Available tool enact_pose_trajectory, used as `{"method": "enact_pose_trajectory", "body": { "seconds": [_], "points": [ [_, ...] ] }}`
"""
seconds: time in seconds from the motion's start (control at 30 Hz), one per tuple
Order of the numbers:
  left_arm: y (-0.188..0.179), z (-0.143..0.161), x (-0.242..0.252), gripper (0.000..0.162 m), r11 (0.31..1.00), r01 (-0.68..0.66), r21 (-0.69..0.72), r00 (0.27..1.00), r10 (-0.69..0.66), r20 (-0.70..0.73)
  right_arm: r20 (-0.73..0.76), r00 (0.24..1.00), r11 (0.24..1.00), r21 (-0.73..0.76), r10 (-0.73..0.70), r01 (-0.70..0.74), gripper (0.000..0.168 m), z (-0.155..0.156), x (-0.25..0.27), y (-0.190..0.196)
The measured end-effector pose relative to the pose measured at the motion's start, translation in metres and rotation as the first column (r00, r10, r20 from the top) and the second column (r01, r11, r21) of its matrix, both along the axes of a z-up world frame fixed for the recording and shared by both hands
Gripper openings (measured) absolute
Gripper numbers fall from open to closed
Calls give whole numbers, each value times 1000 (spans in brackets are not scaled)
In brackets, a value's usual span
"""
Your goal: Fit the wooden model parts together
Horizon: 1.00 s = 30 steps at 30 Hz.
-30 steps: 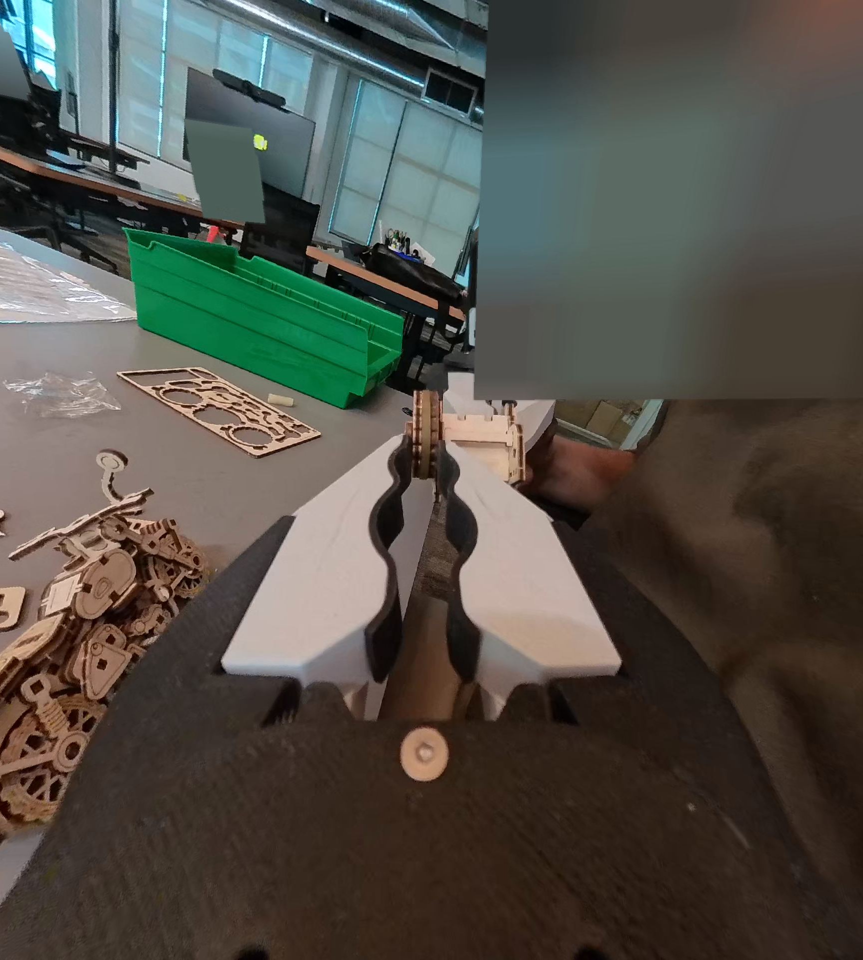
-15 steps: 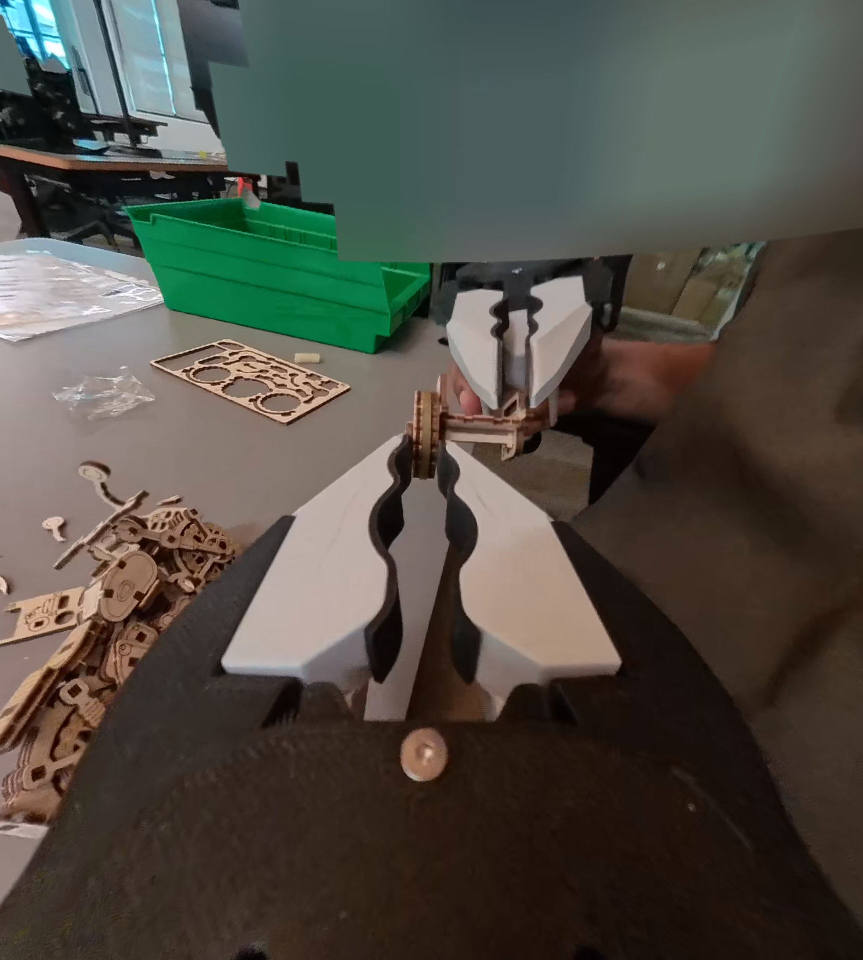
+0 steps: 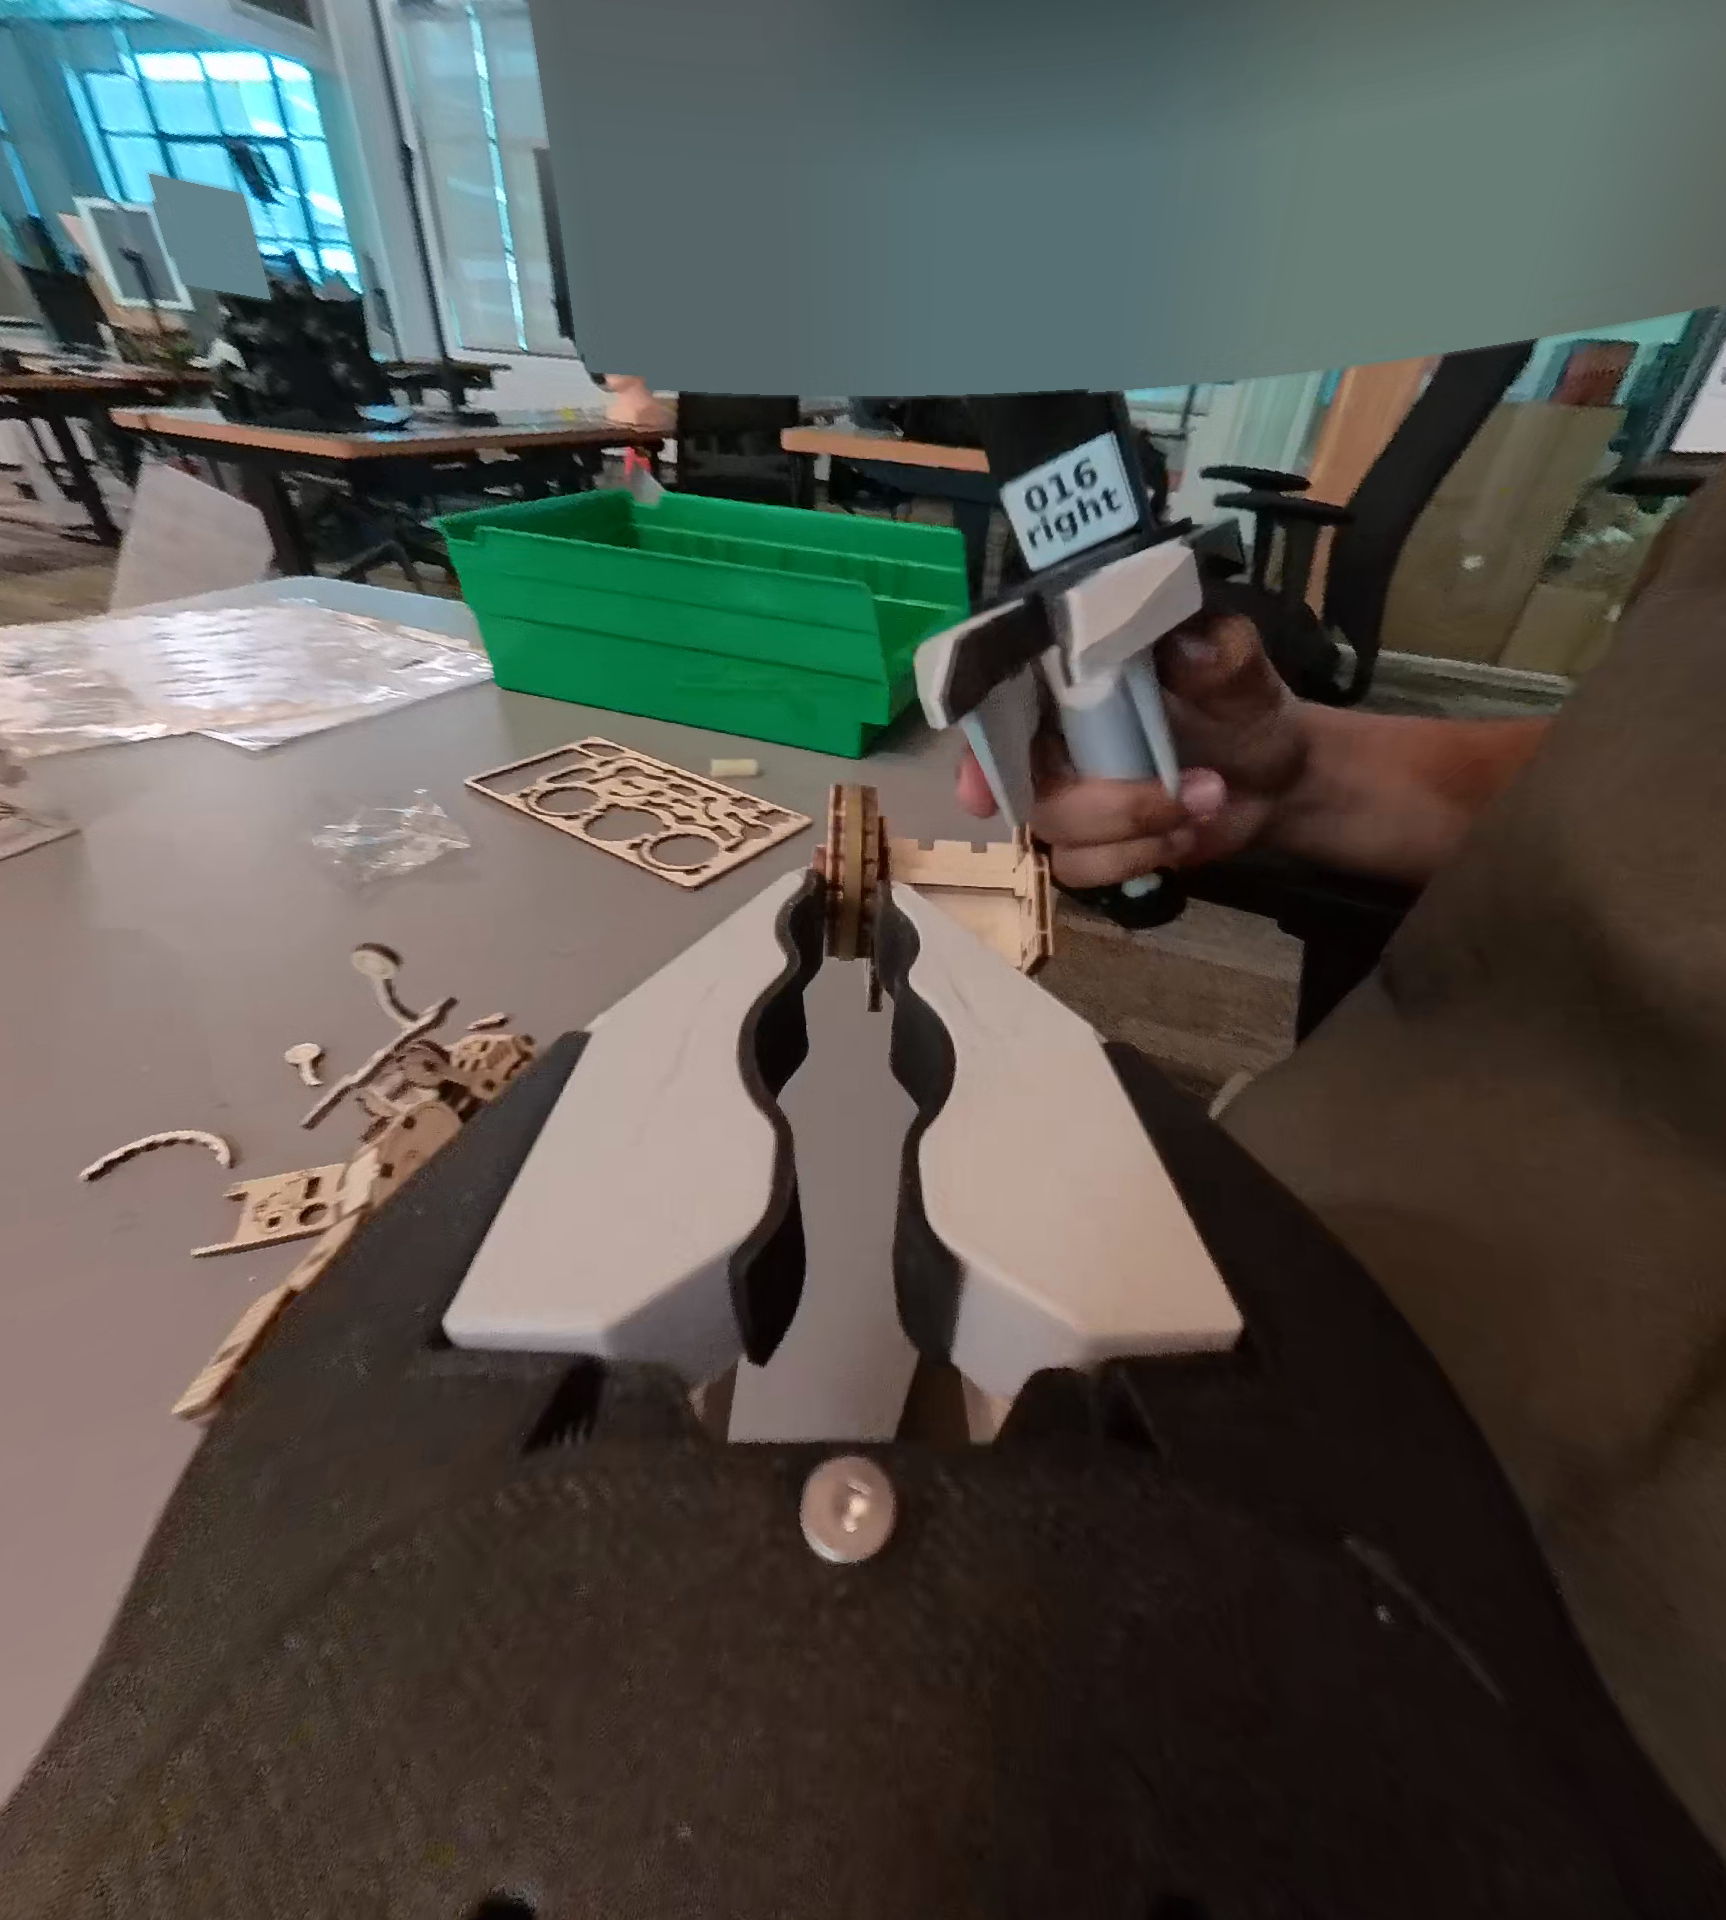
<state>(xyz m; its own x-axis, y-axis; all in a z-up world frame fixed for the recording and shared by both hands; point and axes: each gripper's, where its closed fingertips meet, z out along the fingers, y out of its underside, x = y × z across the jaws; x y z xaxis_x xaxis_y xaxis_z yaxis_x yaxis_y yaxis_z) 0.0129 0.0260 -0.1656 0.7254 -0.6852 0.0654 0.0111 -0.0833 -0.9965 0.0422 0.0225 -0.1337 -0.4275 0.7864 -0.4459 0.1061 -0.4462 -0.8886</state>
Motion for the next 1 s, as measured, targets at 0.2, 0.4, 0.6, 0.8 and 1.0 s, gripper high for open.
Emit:
{"method": "enact_pose_trajectory", "body": {
  "seconds": [0.2, 0.4, 0.6, 0.8, 1.0],
  "points": [
    [4, 6, -11, 5, 998, -64, 26, 998, 64, 12, 97, 995, 989, -143, 32, -18, 29, -18, -10, 1],
    [4, 8, -12, 5, 995, -85, 50, 996, 84, 6, 243, 968, 978, -209, 59, -7, 40, -45, -18, -2],
    [3, 11, -13, 6, 994, -89, 64, 996, 88, 14, 281, 943, 936, -345, 180, -76, 42, -58, -22, -21],
    [1, 12, -10, 5, 991, -94, 94, 995, 96, -18, 167, 950, 846, -514, 263, -143, 41, -39, -20, -23],
    [0, 13, -8, 5, 986, -102, 130, 992, 111, -57, 74, 942, 726, -658, 328, -201, 40, -28, -17, -19]
  ]
}}
